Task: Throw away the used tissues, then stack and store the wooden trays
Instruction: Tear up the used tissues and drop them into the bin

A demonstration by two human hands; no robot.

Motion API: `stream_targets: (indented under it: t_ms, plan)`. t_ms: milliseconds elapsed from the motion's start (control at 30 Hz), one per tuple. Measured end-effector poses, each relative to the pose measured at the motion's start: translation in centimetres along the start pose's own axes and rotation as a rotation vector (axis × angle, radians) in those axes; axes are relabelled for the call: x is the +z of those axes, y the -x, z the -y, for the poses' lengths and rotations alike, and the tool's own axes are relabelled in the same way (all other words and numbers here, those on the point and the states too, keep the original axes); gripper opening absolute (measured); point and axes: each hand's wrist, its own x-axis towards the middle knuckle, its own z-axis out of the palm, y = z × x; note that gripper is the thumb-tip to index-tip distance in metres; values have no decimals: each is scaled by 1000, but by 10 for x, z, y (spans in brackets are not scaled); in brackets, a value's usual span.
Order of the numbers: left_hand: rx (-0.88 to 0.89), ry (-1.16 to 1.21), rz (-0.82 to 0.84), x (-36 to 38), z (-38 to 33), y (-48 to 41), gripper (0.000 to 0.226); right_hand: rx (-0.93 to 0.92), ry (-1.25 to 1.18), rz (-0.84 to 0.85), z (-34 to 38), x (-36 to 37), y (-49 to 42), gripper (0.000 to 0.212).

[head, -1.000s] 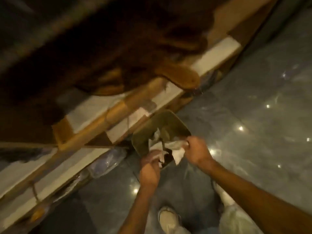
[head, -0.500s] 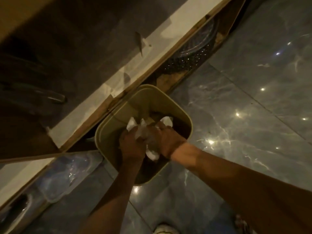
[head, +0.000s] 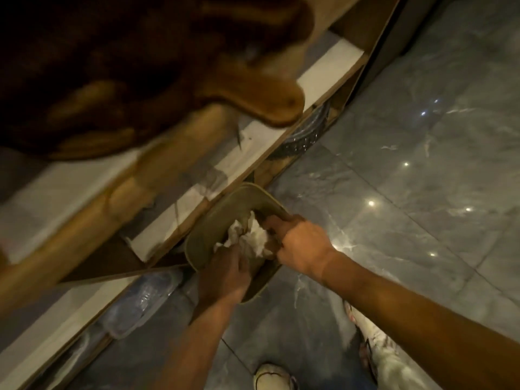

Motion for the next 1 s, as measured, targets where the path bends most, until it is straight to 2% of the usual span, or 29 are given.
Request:
stream_targets:
  t_ms: [167, 333, 633, 800, 1000]
  plan:
    - [-1, -106, -32, -69, -29, 89, 33, -4, 60, 6, 25, -64, 78, 50]
    - [-17, -92, -20, -155, -52, 200, 35, -19, 105, -3, 63, -134, 179, 64]
    - [-81, 35, -235, -308, -65, 363, 43, -85, 168, -116, 145, -254, 336, 73]
    - [-73, 79, -301, -349, -87, 411, 46, -192, 158, -118, 186, -303, 360, 72]
    - [-123, 50, -360, -402, -108, 428, 45, -368, 161, -237, 234, -367, 341, 67]
